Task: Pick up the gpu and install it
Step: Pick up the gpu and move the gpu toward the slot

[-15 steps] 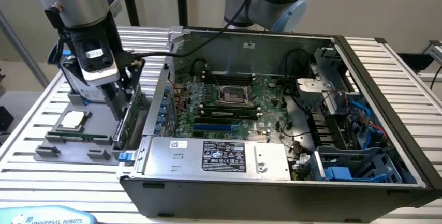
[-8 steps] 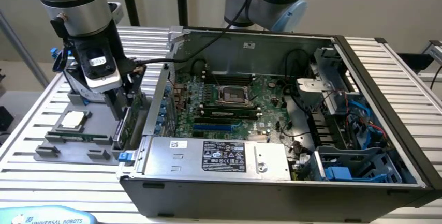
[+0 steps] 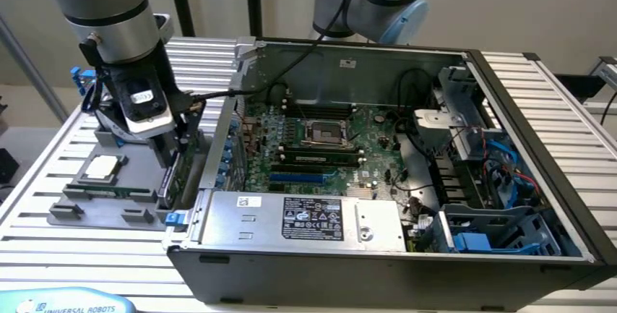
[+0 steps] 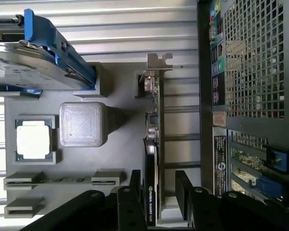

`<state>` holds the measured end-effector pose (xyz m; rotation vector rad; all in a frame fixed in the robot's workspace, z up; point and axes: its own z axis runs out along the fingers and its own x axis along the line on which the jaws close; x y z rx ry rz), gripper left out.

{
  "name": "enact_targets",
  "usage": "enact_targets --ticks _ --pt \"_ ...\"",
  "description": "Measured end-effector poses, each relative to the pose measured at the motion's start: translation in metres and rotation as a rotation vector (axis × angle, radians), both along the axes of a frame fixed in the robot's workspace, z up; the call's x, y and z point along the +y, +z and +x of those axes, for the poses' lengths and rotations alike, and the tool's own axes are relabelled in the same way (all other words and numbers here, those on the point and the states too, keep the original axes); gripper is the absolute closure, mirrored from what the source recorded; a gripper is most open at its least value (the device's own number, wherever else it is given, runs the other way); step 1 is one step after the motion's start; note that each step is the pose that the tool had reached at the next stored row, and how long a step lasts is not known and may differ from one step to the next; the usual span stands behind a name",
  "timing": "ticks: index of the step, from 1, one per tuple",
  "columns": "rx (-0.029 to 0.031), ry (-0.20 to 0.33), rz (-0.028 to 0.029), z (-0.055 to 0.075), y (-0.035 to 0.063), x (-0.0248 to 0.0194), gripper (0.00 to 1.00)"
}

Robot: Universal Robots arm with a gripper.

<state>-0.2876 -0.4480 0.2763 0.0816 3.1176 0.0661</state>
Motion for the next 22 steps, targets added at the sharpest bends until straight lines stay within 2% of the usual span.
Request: enact_targets --ticks 8,13,16,20,22 --pt "-0.0032 0.034 0.0 -0.001 -0.0145 0.0034 0.58" --pt "-0.0033 0.039 -0.0001 -0.001 -0.0236 0.0073 0.58" --pt "-0.003 0.04 0.0 -0.001 -0.0289 0.0076 0.58" --pt "0.0015 0.039 0.0001 -0.001 -0.0342 0.0077 0.58" --pt "0.0084 0.04 0.0002 -0.001 -0.0351 0.0078 0.58"
